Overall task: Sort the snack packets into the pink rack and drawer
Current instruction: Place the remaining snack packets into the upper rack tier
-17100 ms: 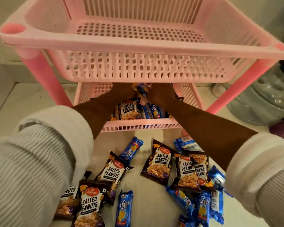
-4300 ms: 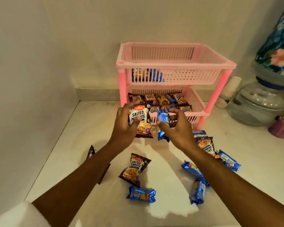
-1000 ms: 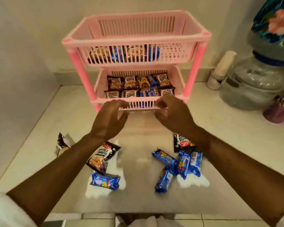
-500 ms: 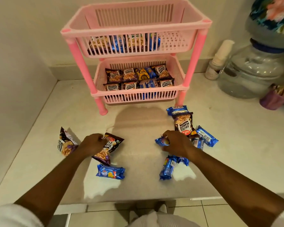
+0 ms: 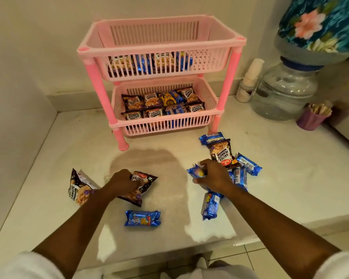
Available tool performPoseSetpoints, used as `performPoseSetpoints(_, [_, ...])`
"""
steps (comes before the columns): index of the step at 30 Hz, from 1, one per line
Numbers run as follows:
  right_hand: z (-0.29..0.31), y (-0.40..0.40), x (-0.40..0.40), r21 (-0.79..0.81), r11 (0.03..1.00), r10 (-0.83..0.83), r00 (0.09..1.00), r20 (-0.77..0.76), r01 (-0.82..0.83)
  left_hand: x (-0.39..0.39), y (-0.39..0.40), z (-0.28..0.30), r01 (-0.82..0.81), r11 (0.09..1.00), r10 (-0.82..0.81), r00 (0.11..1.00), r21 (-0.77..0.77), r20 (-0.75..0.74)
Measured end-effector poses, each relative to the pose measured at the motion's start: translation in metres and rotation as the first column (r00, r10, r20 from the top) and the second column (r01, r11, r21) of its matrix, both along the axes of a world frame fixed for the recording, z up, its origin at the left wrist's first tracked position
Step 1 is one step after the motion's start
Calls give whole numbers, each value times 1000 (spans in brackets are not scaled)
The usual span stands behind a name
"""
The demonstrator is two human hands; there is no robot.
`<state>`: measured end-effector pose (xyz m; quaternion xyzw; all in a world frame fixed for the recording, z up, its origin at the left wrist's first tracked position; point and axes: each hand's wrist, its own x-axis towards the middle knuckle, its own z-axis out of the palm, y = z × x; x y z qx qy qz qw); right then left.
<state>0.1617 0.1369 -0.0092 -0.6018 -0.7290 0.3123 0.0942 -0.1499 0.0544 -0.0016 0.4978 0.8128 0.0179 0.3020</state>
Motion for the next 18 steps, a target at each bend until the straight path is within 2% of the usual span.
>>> performPoseSetpoints(4, [2,-5,1,42,998,-45,993,-106,49,9,0,3,-94,992,71,966,83,247])
performPoseSetpoints(9, [27,4,2,110,985,-102,966,-238,131,37,10,42,-204,961,110,903,188,416])
performPoseSetpoints(15, [86,31,17,183,969,-79,909,-410,167,93,30,115,-235,877,-95,769,419,632])
performPoseSetpoints(18, [127,45,29,261,952,-7,865,-501,159,125,45,151,-233,803,-209,752,548,626])
